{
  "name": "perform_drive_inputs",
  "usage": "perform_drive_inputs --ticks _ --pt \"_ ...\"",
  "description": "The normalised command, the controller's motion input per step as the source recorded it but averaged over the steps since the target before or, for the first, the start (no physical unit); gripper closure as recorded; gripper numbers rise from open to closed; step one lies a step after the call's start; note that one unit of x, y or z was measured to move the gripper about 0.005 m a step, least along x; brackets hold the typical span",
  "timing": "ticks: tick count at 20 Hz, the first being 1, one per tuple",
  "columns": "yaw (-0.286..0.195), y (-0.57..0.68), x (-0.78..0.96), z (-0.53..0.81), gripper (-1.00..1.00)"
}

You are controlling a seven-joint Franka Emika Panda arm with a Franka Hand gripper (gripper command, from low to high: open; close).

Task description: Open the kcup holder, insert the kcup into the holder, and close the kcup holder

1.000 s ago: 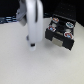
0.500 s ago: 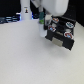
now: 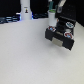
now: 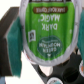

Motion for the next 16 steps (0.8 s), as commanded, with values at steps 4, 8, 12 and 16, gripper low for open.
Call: perform_drive_inputs --ticks 4,8,12,16 --pt "0.038 0.64 0.01 0.10 1.00" --pt "0.047 0.62 -0.01 0.02 1.00" --pt "0.070 0.58 -0.01 0.00 1.00" --pt "0.102 0.51 -0.07 -0.04 1.00"
